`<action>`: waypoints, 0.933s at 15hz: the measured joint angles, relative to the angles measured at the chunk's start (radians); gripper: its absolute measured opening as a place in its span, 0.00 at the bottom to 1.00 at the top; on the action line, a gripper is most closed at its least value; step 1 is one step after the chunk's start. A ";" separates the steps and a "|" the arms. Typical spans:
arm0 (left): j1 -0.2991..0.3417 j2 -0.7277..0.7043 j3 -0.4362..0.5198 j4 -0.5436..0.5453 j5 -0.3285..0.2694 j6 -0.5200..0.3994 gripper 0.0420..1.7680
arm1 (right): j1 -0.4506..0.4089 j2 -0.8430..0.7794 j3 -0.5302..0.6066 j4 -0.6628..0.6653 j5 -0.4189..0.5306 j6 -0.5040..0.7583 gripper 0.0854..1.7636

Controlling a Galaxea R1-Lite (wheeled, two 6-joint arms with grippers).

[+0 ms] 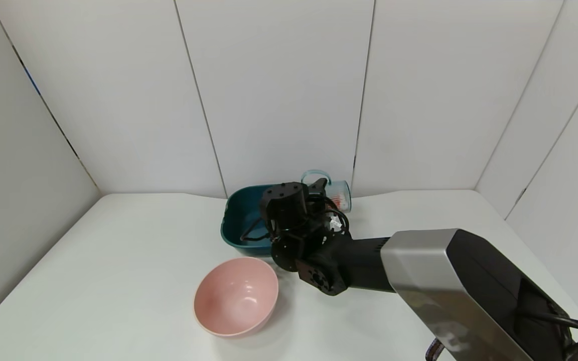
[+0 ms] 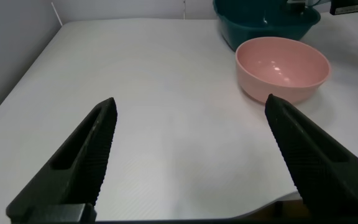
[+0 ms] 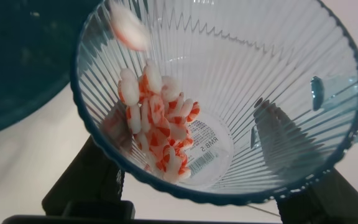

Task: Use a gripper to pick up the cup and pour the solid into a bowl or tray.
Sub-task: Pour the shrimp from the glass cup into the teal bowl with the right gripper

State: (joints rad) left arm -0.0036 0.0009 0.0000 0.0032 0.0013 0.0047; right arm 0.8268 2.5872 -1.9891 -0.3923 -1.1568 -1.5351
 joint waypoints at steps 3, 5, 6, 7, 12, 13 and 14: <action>0.000 0.000 0.000 0.000 0.000 0.000 0.97 | 0.010 -0.003 0.009 0.000 -0.004 -0.034 0.74; 0.000 0.000 0.000 0.000 0.000 0.000 0.97 | 0.014 -0.005 0.012 0.001 -0.012 -0.055 0.74; 0.000 0.000 0.000 0.000 0.000 0.000 0.97 | 0.019 -0.006 0.013 0.001 -0.012 -0.063 0.74; 0.000 0.000 0.000 0.000 0.000 0.000 0.97 | 0.020 -0.006 0.014 0.001 -0.012 -0.073 0.74; 0.000 0.000 0.000 0.000 0.000 0.000 0.97 | 0.019 -0.007 0.015 -0.073 -0.012 -0.206 0.74; 0.000 0.000 0.000 0.000 0.000 0.000 0.97 | 0.018 -0.007 0.015 -0.110 -0.012 -0.252 0.74; 0.000 0.000 0.000 0.000 0.000 0.000 0.97 | 0.015 -0.006 0.016 -0.154 -0.012 -0.305 0.74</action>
State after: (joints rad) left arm -0.0032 0.0009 0.0000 0.0032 0.0009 0.0043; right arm 0.8419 2.5815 -1.9728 -0.5464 -1.1689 -1.8404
